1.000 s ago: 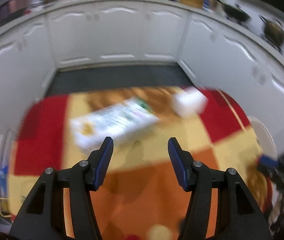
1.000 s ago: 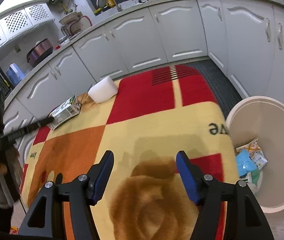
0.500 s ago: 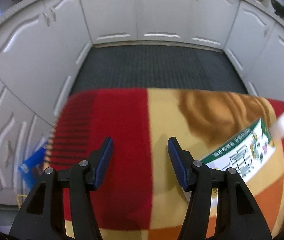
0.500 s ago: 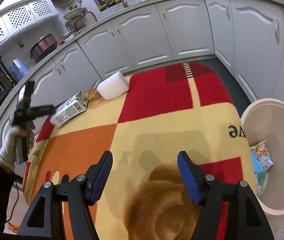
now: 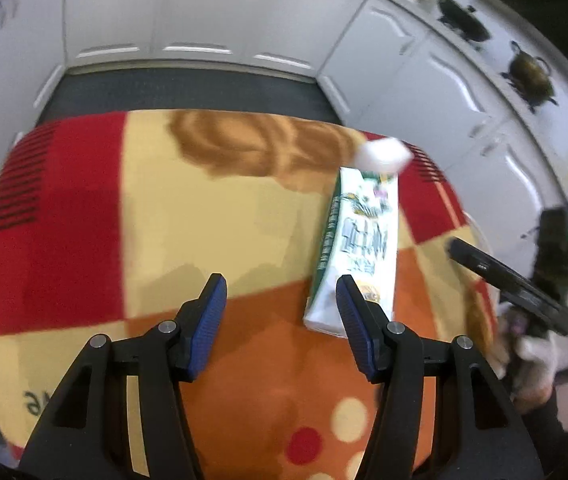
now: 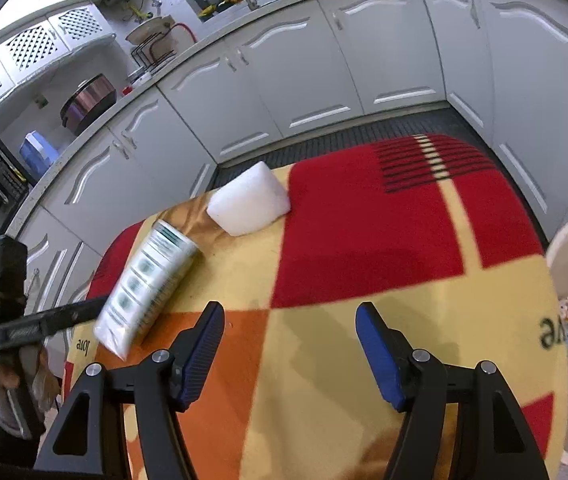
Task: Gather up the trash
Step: 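Grasp the white milk carton with the left tool while the right tool grasps the white sponge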
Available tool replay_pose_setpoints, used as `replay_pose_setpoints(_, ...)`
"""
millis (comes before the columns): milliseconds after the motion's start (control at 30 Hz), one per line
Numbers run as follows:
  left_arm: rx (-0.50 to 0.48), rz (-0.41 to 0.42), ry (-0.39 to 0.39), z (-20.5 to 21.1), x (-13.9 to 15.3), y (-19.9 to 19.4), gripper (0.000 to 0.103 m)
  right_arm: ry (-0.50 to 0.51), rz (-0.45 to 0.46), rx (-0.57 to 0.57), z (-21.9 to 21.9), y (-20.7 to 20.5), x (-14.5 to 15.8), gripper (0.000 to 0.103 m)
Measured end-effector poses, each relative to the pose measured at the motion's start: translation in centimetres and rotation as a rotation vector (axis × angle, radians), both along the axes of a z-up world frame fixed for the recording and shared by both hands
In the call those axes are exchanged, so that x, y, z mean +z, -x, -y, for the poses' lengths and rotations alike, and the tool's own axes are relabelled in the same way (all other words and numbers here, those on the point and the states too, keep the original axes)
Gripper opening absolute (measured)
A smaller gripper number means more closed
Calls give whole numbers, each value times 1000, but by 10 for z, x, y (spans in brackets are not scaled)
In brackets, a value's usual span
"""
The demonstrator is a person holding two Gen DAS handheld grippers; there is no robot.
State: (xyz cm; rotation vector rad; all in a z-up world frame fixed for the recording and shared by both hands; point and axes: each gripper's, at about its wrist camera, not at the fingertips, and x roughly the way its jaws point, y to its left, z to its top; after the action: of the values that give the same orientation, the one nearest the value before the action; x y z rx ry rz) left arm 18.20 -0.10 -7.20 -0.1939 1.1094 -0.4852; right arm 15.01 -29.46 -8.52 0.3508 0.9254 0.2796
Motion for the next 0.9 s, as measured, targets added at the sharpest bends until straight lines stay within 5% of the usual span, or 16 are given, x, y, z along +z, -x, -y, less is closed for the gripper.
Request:
replay_pose_setpoints(200,-68,53,70,28,25,1,73,2,-14,3,-2,-5,-5,66)
replay_pose_setpoints(567,-124,48,-131,89,-11,-16,76,-13,-15,-23,10,-10,-5,71)
replay_pose_setpoints(633,-114,57,-158,90,-15,-16,72,-13,-10,-21,8,-17,-3,71)
replay_pose_setpoints(700,-83,53,-171,86,-19,-17,53,-15,0,-21,7,-25,0,71)
replay_pose_setpoints(833,-24,75,-165,69,-14,-15,53,-10,38,-12,-5,-43,6,73)
replay_pose_setpoints(900,5,90,-152,55,-9,-12,53,13,62,11,-17,-55,8,83)
